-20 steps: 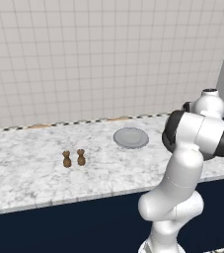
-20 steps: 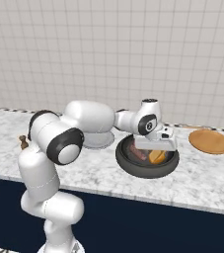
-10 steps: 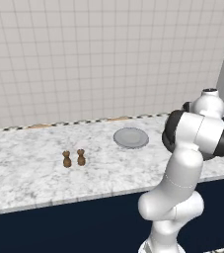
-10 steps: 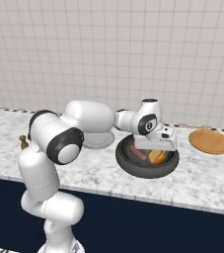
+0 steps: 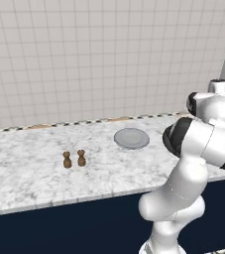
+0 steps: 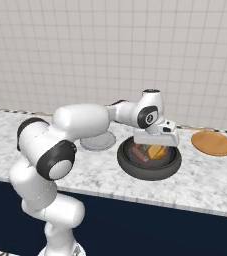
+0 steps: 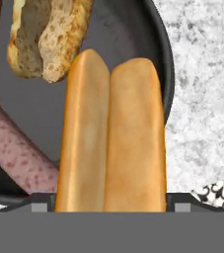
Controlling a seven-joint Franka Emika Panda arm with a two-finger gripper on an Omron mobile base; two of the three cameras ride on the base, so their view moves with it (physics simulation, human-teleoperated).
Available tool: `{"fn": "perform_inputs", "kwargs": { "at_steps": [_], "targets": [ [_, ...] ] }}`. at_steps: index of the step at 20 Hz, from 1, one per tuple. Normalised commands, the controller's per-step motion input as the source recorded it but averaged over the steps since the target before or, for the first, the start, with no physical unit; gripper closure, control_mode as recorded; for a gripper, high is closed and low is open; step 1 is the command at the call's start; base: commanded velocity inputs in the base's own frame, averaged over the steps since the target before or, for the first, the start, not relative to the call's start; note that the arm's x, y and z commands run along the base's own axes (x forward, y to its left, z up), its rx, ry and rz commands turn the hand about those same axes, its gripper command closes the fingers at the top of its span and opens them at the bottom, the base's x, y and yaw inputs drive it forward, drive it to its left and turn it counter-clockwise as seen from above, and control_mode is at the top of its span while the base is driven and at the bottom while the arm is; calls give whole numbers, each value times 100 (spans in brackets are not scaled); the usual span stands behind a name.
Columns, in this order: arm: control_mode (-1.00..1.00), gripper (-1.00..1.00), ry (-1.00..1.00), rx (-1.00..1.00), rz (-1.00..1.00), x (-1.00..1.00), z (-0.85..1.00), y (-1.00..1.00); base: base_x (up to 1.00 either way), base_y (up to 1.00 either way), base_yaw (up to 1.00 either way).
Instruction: Place one bun and one sausage from the bowl on each plate.
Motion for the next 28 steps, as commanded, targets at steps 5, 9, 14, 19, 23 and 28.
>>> {"fn": "perform_inputs", "kwargs": {
  "at_steps": [5,9,14,19,23,28],
  "targets": [
    [-100,100,-1,7,6,-1,74,82,0,0,0],
    [-100,100,0,10,7,0,64,92,0,0,0],
    [-100,100,0,15,6,0,43,87,0,0,0],
    [-100,100,-2,2,5,18,-2,100,0,0,0],
    [-100,100,9,0,13,31,-16,81,0,0,0],
    [-100,100,16,0,5,76,-25,50,0,0,0]
  ]
}}
